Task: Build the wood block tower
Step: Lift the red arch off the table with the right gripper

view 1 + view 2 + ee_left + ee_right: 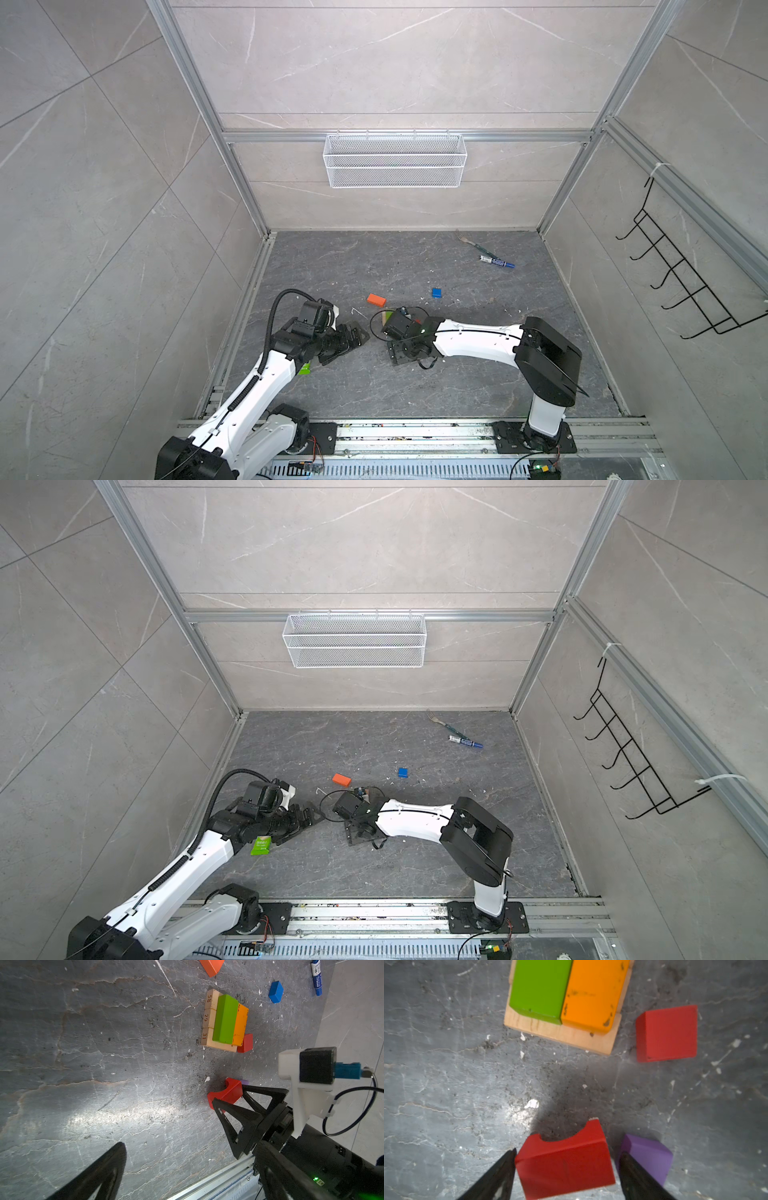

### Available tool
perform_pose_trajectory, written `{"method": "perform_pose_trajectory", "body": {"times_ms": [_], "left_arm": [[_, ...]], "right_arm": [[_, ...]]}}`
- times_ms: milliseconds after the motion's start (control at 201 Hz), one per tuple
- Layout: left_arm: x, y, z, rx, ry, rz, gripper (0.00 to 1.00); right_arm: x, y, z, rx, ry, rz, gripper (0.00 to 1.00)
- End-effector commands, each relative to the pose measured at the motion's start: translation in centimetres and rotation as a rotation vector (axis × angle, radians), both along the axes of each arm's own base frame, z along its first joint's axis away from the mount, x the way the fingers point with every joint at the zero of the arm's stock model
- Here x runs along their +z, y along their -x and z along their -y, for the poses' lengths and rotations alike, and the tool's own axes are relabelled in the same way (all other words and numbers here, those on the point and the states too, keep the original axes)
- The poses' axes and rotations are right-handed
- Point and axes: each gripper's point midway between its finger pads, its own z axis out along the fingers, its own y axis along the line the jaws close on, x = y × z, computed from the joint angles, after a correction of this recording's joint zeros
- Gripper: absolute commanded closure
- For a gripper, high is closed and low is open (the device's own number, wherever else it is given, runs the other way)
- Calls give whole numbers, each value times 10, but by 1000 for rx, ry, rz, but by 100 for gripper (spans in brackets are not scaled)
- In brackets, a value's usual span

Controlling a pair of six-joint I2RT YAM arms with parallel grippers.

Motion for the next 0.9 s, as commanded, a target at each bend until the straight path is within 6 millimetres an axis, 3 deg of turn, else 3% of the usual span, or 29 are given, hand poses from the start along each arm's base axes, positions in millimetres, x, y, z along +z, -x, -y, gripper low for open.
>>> {"method": "perform_pose_trajectory", "body": {"times_ms": [0, 129, 309, 523, 891], "left_arm": [[-1, 4, -1, -21, 0, 3, 1], [-1, 4, -1, -19, 0, 3, 1], [-1, 4, -1, -20, 2, 4, 1], [1, 5, -2, -15, 4, 6, 1], [1, 7, -2, -10, 6, 1, 0]], "right_arm": [[3, 2, 1, 91, 58, 5, 19], [12, 4, 0, 215, 70, 31, 14], [17, 4, 1, 340, 125, 36, 15], [18, 0, -6, 341, 92, 30, 20], [3, -8, -4, 295, 82, -21, 31]]}}
